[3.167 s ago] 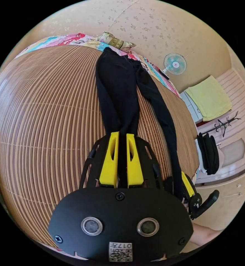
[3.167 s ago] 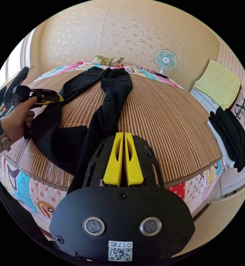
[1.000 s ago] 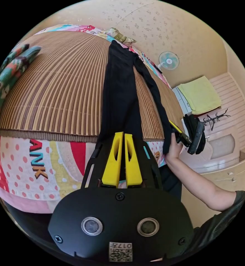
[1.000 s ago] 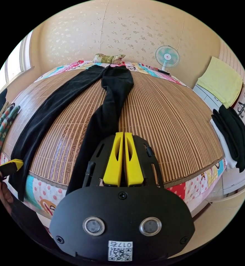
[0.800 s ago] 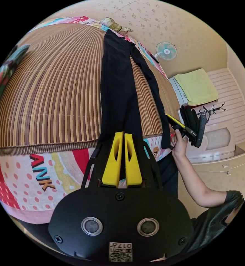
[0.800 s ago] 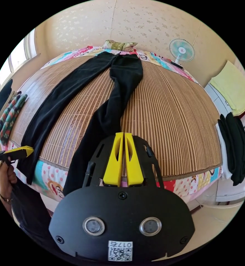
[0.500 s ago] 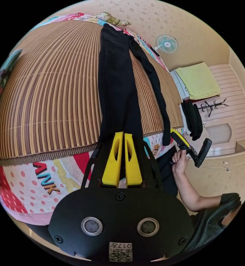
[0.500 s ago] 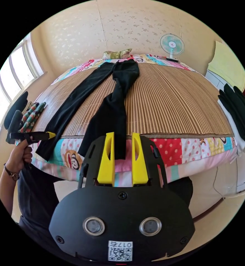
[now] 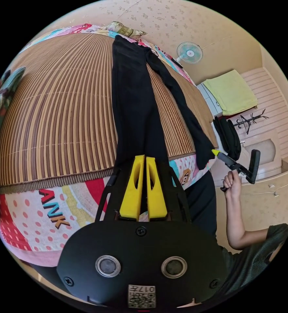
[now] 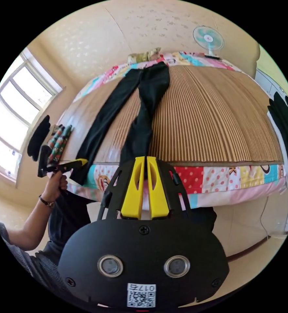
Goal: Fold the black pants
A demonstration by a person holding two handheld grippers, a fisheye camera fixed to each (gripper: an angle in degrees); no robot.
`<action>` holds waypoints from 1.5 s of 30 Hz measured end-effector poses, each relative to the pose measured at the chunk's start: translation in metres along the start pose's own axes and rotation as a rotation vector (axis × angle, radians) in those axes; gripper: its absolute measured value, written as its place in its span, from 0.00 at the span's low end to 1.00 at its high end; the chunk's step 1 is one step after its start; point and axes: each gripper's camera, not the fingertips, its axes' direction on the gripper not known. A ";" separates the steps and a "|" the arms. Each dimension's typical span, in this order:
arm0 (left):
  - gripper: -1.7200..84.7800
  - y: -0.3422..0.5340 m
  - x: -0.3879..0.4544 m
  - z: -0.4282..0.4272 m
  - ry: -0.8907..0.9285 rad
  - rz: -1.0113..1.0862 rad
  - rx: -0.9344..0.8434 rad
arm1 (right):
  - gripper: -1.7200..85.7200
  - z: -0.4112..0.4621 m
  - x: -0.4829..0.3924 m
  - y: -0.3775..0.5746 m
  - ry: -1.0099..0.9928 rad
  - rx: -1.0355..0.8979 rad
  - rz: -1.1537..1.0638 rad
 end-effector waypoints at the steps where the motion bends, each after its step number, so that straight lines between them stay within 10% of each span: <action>1: 0.01 0.000 0.000 0.001 -0.001 0.000 0.001 | 0.11 -0.026 -0.005 0.001 -0.031 0.099 -0.032; 8: 0.01 0.005 0.003 0.007 -0.012 0.002 0.013 | 0.08 -0.007 -0.058 0.028 -0.298 0.036 -0.391; 21: 0.01 0.011 0.003 0.022 -0.013 0.006 0.034 | 0.10 0.087 0.107 0.053 0.031 -0.156 0.167; 32: 0.02 0.023 0.013 0.004 0.060 -0.086 0.050 | 0.06 0.121 0.217 0.080 -0.773 -0.137 0.131; 36: 0.09 0.061 0.023 -0.044 -0.066 -0.063 0.249 | 0.07 0.132 0.243 0.093 -0.501 -0.237 0.203; 45: 0.13 0.060 -0.006 0.003 -0.171 -0.145 0.064 | 0.11 0.161 0.273 0.106 -0.512 -0.183 0.295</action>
